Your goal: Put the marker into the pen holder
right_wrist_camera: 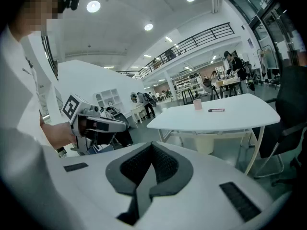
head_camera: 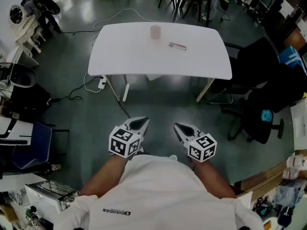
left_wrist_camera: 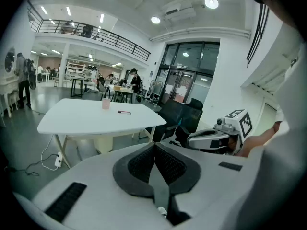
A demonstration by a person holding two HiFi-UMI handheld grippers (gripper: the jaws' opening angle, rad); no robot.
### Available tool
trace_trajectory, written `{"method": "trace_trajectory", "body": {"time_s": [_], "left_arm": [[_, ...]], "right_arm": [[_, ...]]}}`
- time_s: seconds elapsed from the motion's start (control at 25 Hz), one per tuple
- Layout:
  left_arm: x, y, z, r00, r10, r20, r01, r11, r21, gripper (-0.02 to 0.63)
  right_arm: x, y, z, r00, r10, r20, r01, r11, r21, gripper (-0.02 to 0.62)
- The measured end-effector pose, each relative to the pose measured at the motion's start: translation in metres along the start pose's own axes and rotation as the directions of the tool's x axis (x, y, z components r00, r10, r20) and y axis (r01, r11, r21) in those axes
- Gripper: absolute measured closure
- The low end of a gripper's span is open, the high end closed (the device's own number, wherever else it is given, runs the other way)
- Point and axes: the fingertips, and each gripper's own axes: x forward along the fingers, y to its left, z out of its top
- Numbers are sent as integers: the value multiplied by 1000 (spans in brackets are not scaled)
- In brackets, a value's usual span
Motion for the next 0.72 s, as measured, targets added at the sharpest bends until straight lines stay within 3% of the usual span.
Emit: {"method": "trace_trajectory", "body": {"time_s": [0.48, 0.72], "left_arm": [[-1, 6, 4, 1000, -1, 10, 1, 1000, -4, 577], [0, 14, 1, 1000, -7, -1, 7, 1000, 6, 577]], "right_arm": [[9, 1, -1, 1000, 6, -14, -6, 1000, 1, 578], [17, 11, 12, 999, 41, 35, -40, 999, -13, 577]]}}
